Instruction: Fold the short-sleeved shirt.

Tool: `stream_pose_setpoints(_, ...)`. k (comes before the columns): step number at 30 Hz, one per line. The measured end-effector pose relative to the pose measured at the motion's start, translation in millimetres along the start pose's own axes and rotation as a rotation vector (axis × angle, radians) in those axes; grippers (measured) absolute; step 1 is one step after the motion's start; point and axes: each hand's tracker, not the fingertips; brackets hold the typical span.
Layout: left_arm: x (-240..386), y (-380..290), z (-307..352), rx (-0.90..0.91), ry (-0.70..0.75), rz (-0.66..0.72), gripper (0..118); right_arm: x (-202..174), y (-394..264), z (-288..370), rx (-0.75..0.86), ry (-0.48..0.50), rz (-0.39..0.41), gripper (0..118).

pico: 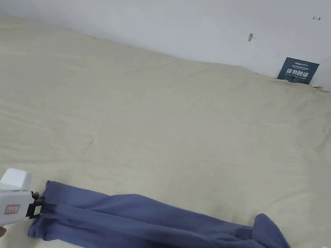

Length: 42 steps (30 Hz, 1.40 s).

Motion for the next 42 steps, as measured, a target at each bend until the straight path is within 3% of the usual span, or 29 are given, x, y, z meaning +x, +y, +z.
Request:
stream_pose_setpoints(5, -3, -21, -16, -0.016, 0.017, 0.013, 0, 5, -34, -19, -0.067, -0.057, -0.06, 2)
stream_pose_setpoints(14, -2, -37, -24, -0.043, 0.045, 0.001, 0, -2, -57, -40, -0.134, -0.139, -0.063, 2)
stream_pose_setpoints(15, 0, -37, -23, -0.041, 0.048, 0.002, 1, -4, -56, -40, -0.13, -0.144, -0.061, 2)
stream_pose_setpoints(16, 1, -37, -24, -0.044, 0.05, 0.004, 11, -5, -55, -39, -0.128, -0.153, -0.056, 3)
stream_pose_setpoints(18, 2, -33, -24, -0.057, 0.051, 0.018, 13, -16, -52, -29, -0.117, -0.159, -0.052, 3)
stream_pose_setpoints(19, 3, -32, -21, -0.062, 0.053, 0.032, 23, -19, -49, -24, -0.103, -0.161, -0.055, 7)
stream_pose_setpoints(20, 4, -28, -16, -0.057, 0.066, 0.055, 39, -23, -43, -17, -0.082, -0.175, -0.055, 20)
stream_pose_setpoints(21, 4, -25, -11, -0.041, 0.074, 0.074, 62, -33, -36, -4, -0.054, -0.171, -0.054, 41)
stream_pose_setpoints(22, 3, -21, -4, -0.012, 0.064, 0.094, 89, -38, -28, 6, 0.002, -0.149, -0.049, 72)
stream_pose_setpoints(23, 6, -15, 7, 0.028, 0.033, 0.105, 104, -44, -19, 17, 0.056, -0.136, -0.046, 83)
stream_pose_setpoints(24, 7, -10, 17, 0.08, 0.015, 0.116, 111, -50, -9, 26, 0.104, -0.128, -0.039, 86)
stream_pose_setpoints(30, 33, 34, 80, 0.371, 0.011, 0.076, 111, -76, 49, 68, 0.354, -0.087, 0.026, 86)
stream_pose_setpoints(36, 64, 60, 111, 0.563, 0.097, 0.004, 109, -105, 79, 90, 0.54, -0.061, 0.056, 86)
stream_pose_setpoints(39, 77, 65, 116, 0.616, 0.108, -0.038, 98, -120, 85, 94, 0.59, -0.086, 0.084, 86)
stream_pose_setpoints(42, 90, 64, 120, 0.674, 0.092, -0.086, 73, -130, 87, 95, 0.628, -0.11, 0.106, 85)
